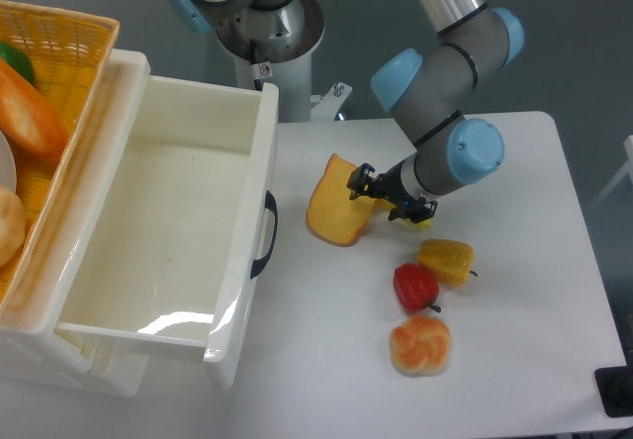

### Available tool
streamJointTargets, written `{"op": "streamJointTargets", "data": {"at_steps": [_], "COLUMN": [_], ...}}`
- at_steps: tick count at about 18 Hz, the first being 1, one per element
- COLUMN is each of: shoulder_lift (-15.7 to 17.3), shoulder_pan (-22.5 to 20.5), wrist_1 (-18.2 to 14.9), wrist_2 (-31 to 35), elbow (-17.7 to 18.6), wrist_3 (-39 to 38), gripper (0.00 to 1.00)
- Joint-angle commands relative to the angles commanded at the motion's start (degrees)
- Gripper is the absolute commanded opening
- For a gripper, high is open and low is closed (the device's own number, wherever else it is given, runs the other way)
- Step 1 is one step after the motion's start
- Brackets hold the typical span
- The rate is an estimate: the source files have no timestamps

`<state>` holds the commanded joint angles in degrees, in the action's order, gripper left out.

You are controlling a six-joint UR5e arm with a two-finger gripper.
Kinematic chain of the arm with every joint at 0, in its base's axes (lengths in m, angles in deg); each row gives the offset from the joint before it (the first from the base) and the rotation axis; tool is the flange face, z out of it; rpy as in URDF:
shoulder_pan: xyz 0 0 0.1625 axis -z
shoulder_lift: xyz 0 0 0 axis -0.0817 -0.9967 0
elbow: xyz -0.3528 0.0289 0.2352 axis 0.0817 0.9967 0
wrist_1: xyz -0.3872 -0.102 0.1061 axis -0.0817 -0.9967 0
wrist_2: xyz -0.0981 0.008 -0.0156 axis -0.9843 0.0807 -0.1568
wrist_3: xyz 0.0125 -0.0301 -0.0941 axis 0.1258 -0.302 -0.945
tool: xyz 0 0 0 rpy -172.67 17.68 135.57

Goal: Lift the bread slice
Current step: 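Close the gripper on the edge of the bread slice, then lift the bread slice and carry it away from the banana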

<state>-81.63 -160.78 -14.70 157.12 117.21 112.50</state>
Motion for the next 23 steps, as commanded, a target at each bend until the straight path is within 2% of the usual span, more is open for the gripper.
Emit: {"op": "streamJointTargets", "data": {"at_steps": [2,5,9,11,18,20,23], "shoulder_lift": [0.0,0.1,0.0,0.1,0.3,0.4,0.4], "shoulder_pan": [0.1,0.6,0.6,0.6,0.0,-0.3,-0.4], "wrist_1": [-0.2,-2.4,-3.2,-3.5,-4.4,-5.8,-5.5], "wrist_2": [0.2,0.3,0.5,1.2,2.6,2.5,2.5], "elbow": [0.1,-0.1,-0.4,-0.7,-2.1,-3.9,-8.7], "wrist_3": [-0.2,-0.4,-0.4,-0.4,-0.4,-0.4,0.0], "gripper": [0.79,0.61,0.15,0.00,0.00,0.00,0.00]}}
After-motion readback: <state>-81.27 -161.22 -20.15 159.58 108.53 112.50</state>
